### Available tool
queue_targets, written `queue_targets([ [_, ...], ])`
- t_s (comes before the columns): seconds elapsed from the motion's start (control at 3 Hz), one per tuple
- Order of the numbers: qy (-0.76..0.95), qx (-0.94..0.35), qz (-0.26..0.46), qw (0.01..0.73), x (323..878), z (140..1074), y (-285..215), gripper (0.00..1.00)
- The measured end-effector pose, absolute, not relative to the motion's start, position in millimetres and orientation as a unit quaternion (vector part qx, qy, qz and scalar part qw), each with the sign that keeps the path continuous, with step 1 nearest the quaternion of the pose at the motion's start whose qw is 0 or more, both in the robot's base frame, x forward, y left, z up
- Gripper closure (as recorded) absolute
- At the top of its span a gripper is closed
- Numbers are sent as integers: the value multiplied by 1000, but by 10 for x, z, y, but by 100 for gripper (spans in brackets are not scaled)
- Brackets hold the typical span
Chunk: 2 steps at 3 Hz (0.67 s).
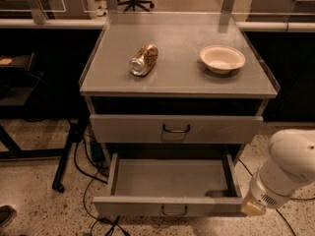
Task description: Close middle drawer
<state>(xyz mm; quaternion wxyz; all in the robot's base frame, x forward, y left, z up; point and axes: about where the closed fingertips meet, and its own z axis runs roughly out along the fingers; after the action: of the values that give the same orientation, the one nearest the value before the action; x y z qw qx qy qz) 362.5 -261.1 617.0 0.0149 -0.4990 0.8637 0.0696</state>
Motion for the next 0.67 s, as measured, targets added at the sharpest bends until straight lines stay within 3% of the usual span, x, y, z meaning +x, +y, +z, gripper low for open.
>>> queue_targets([
  [0.67,870,-485,88,-20,3670,5292,-2532,100],
])
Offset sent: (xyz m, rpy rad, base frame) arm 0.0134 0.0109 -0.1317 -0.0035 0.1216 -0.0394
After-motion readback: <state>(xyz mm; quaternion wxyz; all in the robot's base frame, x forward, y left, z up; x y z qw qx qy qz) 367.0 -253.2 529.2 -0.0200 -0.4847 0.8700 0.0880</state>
